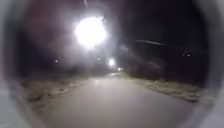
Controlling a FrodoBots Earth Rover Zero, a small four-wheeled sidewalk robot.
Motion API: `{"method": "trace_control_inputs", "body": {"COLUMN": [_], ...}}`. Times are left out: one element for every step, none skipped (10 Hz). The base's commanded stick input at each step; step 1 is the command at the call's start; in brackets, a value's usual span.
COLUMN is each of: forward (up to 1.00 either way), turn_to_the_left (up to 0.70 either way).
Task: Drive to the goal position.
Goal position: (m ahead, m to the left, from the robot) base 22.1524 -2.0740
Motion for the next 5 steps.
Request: {"method": "trace_control_inputs", "body": {"forward": [0.85,0.85,0.85,0.85,0.85], "turn_to_the_left": [0.0,0.0,0.0,0.0,0.0]}}
